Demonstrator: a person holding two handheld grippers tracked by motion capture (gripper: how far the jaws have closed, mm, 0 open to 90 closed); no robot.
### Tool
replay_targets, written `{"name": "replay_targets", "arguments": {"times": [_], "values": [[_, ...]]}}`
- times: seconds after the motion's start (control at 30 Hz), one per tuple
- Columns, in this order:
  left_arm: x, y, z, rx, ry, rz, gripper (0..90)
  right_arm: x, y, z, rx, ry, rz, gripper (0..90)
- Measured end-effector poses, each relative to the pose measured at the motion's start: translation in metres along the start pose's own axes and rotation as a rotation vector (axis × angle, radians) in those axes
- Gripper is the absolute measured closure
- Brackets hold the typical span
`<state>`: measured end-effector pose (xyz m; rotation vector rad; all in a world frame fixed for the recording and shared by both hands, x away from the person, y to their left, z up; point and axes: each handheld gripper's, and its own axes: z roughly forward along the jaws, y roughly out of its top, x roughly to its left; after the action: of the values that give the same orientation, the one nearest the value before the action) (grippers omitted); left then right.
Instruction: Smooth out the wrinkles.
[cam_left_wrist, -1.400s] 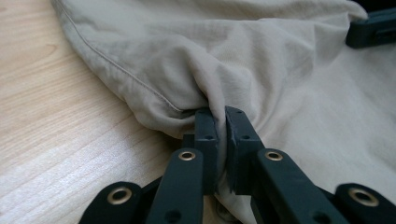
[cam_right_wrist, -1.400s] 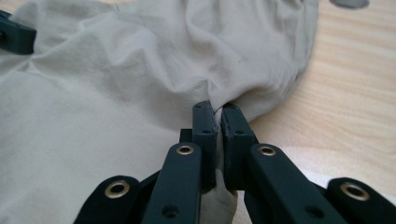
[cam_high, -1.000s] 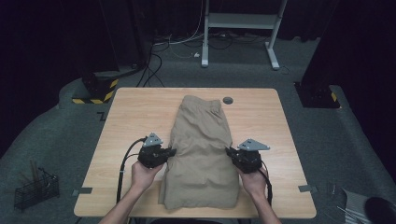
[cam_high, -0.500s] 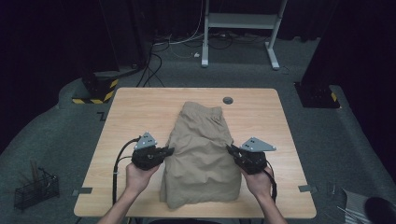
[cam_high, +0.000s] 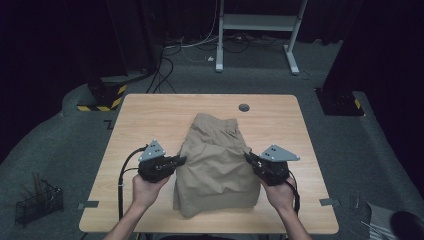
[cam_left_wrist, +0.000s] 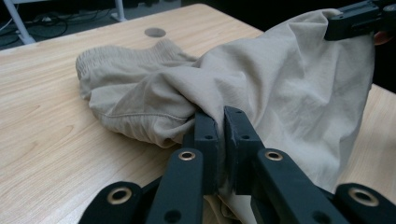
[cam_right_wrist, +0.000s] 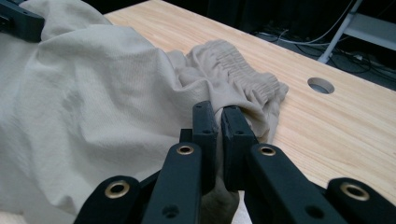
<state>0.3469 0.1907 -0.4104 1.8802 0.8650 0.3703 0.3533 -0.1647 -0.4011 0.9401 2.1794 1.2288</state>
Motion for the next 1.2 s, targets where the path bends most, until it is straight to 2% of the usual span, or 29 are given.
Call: {"name": "replay_targets", "arguments": {"times": [0.13, 0.4, 0.6, 0.73, 0.9, 1.0, 1.13, 1.2], "values": [[-0.004, 0.003, -0.006, -0.013, 0.000, 0.011, 84.6, 0.003, 0.005, -0.007, -0.016, -0.001, -0.016, 85.8], [-0.014, 0.004, -0.023, -0.045, -0.021, 0.007, 84.6, 0.011, 0.008, -0.022, -0.045, 0.006, -0.047, 85.8], [-0.026, 0.006, -0.034, -0.055, -0.032, 0.033, 84.5, 0.017, 0.005, -0.036, -0.058, 0.010, -0.062, 85.8], [-0.034, 0.006, -0.042, -0.070, -0.041, 0.039, 84.5, 0.023, 0.003, -0.048, -0.079, 0.010, -0.072, 85.8], [-0.052, 0.006, -0.061, -0.087, -0.057, 0.064, 84.6, 0.034, -0.001, -0.069, -0.116, 0.019, -0.080, 85.9], [-0.059, 0.008, -0.072, -0.104, -0.073, 0.073, 84.5, 0.041, -0.001, -0.082, -0.132, 0.014, -0.105, 85.9], [-0.060, 0.011, -0.079, -0.130, -0.076, 0.071, 84.5, 0.047, 0.004, -0.092, -0.160, 0.009, -0.126, 85.9], [-0.054, 0.011, -0.075, -0.132, -0.078, 0.053, 84.5, 0.046, 0.005, -0.089, -0.157, 0.007, -0.129, 85.9]]}}
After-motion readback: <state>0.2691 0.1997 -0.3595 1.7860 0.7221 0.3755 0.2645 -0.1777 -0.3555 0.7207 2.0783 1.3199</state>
